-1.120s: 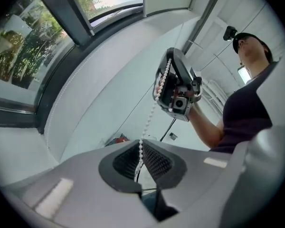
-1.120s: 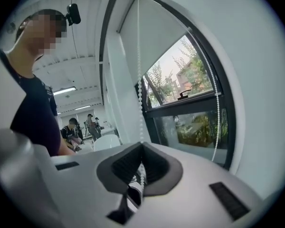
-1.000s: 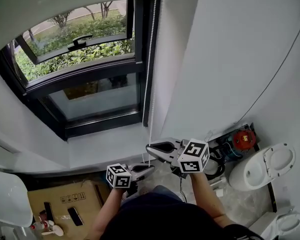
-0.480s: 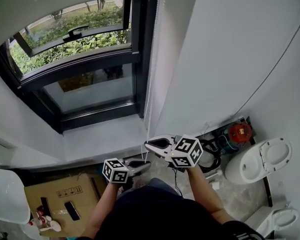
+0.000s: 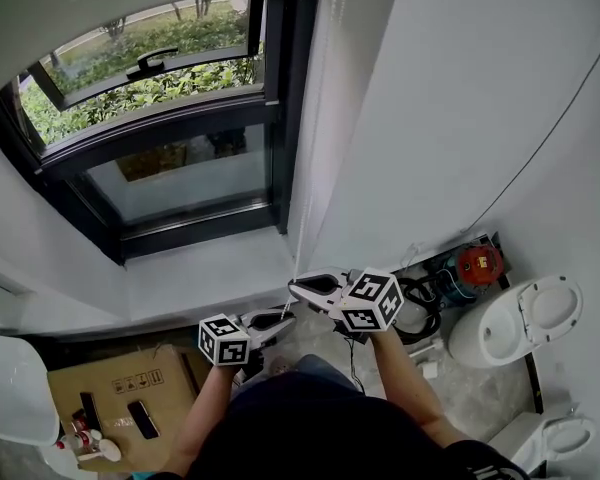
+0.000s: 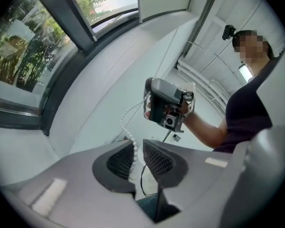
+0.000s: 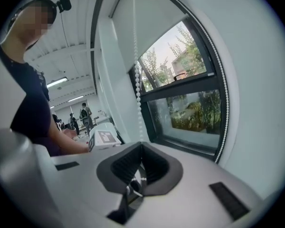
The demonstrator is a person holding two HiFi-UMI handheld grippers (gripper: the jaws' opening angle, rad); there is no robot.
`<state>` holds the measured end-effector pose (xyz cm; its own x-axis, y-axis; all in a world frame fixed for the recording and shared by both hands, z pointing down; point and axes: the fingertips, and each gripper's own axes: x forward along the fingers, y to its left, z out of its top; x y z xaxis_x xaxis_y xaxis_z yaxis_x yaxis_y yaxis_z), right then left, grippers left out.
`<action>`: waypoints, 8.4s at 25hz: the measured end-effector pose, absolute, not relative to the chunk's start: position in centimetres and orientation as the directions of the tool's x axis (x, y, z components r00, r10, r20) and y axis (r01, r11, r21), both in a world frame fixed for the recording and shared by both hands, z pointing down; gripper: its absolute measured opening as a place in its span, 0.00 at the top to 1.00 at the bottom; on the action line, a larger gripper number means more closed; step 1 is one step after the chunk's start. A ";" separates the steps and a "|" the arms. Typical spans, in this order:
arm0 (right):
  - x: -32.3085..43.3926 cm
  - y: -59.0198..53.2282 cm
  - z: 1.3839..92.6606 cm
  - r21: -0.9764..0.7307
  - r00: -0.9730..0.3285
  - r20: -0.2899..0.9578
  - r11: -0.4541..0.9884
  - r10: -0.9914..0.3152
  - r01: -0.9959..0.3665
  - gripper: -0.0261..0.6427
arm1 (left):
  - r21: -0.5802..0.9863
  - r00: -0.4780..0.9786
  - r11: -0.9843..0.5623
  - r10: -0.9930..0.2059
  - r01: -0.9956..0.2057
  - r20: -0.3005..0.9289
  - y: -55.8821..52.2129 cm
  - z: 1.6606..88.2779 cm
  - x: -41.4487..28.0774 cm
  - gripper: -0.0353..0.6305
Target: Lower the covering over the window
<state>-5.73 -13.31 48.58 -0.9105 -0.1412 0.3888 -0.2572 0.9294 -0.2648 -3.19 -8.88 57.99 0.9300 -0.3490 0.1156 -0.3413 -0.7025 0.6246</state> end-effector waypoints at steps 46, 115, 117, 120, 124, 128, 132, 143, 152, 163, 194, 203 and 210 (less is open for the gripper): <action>-4.0 -13.2 51.8 -0.292 -0.894 0.419 0.908 -0.160 -0.300 0.94 | 0.113 0.823 -0.823 -0.526 -0.556 0.215 -12.2 42.6 -10.0 0.75; -2.6 -9.6 60.9 -0.292 -0.795 0.603 0.906 -0.073 -0.305 0.94 | 0.344 0.916 -0.858 -0.401 -0.382 0.017 -14.0 40.2 -2.4 0.93; -2.5 -9.4 61.1 -0.280 -0.780 0.623 0.913 -0.061 -0.295 0.94 | 0.343 0.917 -0.853 -0.393 -0.393 0.071 -13.9 41.2 -2.4 0.93; -2.5 -8.5 62.1 -0.251 -0.743 0.669 0.929 -0.035 -0.270 0.94 | 0.353 0.909 -0.838 -0.369 -0.415 0.194 -13.2 45.3 -2.4 0.93; -2.0 -7.6 62.8 -0.248 -0.727 0.686 0.931 -0.028 -0.269 0.94 | 0.471 0.928 -0.806 -0.365 -0.358 0.081 -12.8 46.1 -2.3 0.93; -1.8 -7.7 62.4 -0.261 -0.741 0.671 0.932 -0.013 -0.253 0.94 | 0.452 0.925 -0.812 -0.365 -0.370 0.100 -13.8 46.2 -2.3 0.93; -1.5 -9.3 58.1 -0.315 -0.831 0.553 0.909 -0.058 -0.273 0.94 | 0.461 0.924 -0.805 -0.368 -0.373 0.106 -13.9 46.7 -2.3 0.93; -2.0 -12.7 42.0 -0.203 -0.958 0.207 0.949 -0.198 -0.240 0.94 | 0.497 0.943 -0.805 -0.315 -0.325 0.107 -12.7 48.8 -1.0 0.93; -3.8 -14.0 37.6 -0.187 -0.974 0.086 0.957 -0.209 -0.221 0.94 | 0.500 0.943 -0.804 -0.317 -0.323 0.099 -12.4 48.8 -1.6 0.93; -4.5 -14.3 36.6 -0.225 -0.976 0.046 0.949 -0.215 -0.220 0.94 | 0.505 0.955 -0.812 -0.277 -0.293 0.108 -11.7 48.9 -1.2 0.93; -5.2 -14.2 50.4 -0.301 -0.929 0.316 0.909 -0.192 -0.290 0.94 | 0.676 0.940 -0.654 -0.253 -0.339 0.227 -9.5 61.3 -3.0 0.93; -4.7 -14.1 50.3 -0.304 -0.930 0.311 0.907 -0.194 -0.291 0.94 | 0.585 0.940 -0.737 -0.251 -0.340 0.230 -9.9 59.2 -2.3 0.91; -4.3 -14.1 50.6 -0.303 -0.930 0.311 0.907 -0.197 -0.293 0.94 | 0.513 0.926 -0.783 -0.370 -0.351 0.069 -12.6 52.4 -3.6 0.84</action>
